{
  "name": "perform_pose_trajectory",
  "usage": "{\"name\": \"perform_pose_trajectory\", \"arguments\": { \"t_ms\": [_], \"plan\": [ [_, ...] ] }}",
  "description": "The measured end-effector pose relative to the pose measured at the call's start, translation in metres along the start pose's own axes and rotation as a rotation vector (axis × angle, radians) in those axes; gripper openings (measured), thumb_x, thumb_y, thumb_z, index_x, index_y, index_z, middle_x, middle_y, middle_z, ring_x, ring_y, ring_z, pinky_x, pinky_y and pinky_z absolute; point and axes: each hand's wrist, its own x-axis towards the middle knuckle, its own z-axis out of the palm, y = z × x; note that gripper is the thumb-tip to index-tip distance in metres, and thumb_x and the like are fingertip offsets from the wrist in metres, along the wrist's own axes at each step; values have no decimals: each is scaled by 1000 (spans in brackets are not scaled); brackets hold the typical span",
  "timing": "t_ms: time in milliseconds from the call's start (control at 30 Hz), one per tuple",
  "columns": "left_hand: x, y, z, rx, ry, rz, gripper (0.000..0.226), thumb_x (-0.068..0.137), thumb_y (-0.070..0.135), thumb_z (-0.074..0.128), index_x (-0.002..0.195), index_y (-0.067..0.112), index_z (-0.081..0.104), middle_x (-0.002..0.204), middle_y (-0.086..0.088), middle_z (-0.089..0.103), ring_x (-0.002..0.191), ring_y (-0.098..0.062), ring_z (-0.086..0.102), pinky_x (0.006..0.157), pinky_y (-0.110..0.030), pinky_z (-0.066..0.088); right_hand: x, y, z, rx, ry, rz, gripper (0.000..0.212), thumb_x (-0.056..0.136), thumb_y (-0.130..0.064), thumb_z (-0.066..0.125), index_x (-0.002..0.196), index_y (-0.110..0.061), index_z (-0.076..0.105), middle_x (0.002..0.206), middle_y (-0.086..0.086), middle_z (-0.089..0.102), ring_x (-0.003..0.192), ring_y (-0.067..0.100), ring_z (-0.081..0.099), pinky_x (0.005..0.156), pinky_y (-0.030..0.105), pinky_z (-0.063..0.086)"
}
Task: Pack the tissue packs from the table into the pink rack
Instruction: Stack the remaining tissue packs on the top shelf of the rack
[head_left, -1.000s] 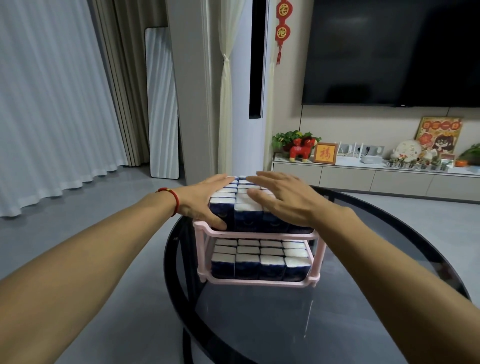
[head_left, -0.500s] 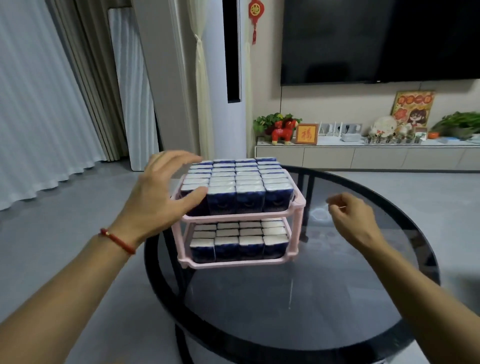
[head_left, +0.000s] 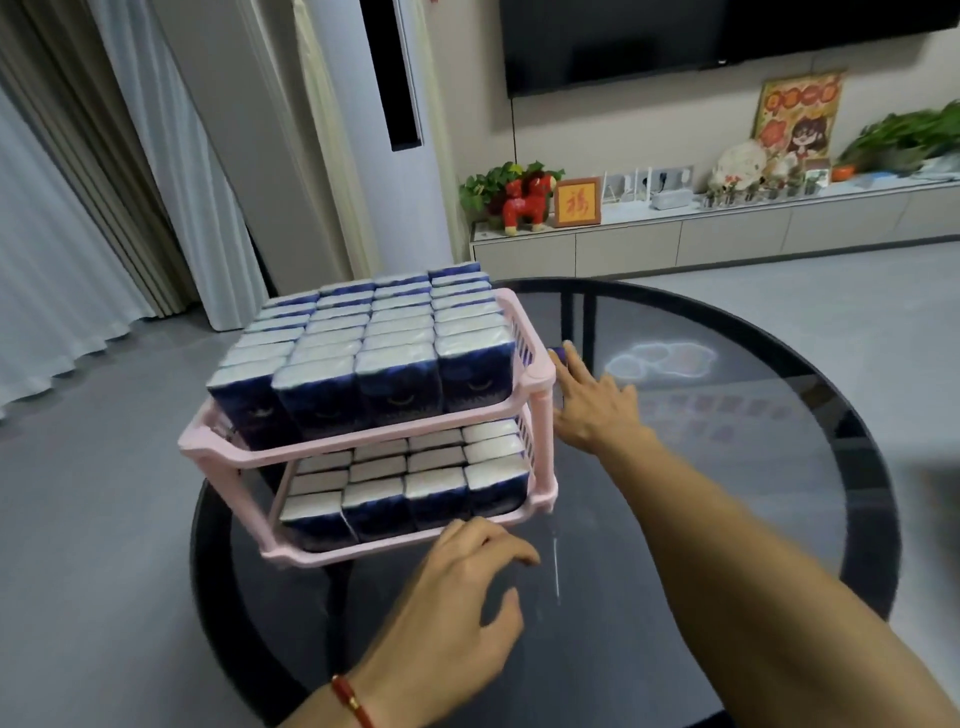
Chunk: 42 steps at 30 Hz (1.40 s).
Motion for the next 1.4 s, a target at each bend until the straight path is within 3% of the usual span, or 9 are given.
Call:
{"name": "perform_pose_trajectory", "arguments": {
  "t_ms": [200,333,467,600,733,900,1067,1300,1400],
  "plan": [
    [8,5,-1,-27,-8,-46,32,92,23,60,121,37,63,116,27,50,119,5,41,97,0,25,2,7,3,-10,99,1,62,99,-59,39,147,-22,31,169,-4,17,137,31,35,101,51,35],
    [8,12,-5,-61,-19,-77,31,93,20,61,121,36,63,114,25,51,114,5,43,96,-2,27,-31,17,-13,-20,190,10,19,102,-34,47,114,-21,43,132,4,58,129,28,42,97,47,32],
    [2,19,-11,-118,15,-107,30,93,18,62,118,35,65,110,21,54,106,5,49,90,-7,34,-82,31,-45,-97,72,55,32,93,-43,60,112,-21,46,121,7,55,113,28,53,96,46,37],
    [-9,29,-17,-284,135,-158,26,89,14,67,106,32,73,99,13,66,83,4,59,76,-9,44,-158,35,-73,108,-123,118,40,81,-43,75,99,-18,49,105,5,58,87,20,57,75,34,50],
    [-25,43,-16,-514,203,-260,20,92,26,71,112,31,72,99,9,71,86,-2,66,75,-17,55,-238,9,-98,458,-32,-15,40,79,-40,80,94,-24,46,88,-2,61,71,10,55,59,23,47],
    [-42,50,-30,-891,267,-292,24,94,16,73,117,23,70,100,-6,76,89,-23,74,68,-29,59,-286,-52,-102,490,161,-399,49,71,-55,75,91,-24,42,87,-9,48,73,11,46,62,27,44],
    [-69,30,-68,-687,388,-260,31,96,7,67,116,31,70,108,8,77,102,-12,74,84,-33,62,-280,-83,-89,460,206,-570,46,83,-63,67,108,-33,42,103,-21,42,92,6,50,73,27,50],
    [-71,-8,-174,-157,688,-135,42,98,8,63,132,31,66,127,9,67,114,-9,65,95,-39,59,-258,-89,-85,498,225,-612,37,95,-40,62,126,-37,43,120,-26,40,109,0,50,85,25,51],
    [-50,-13,-197,1,717,-84,42,99,5,60,131,30,67,120,10,63,108,6,58,94,-24,56,-248,-96,-85,514,257,-601,35,95,-32,63,125,-36,45,118,-26,42,105,1,52,84,26,51]
  ]
}}
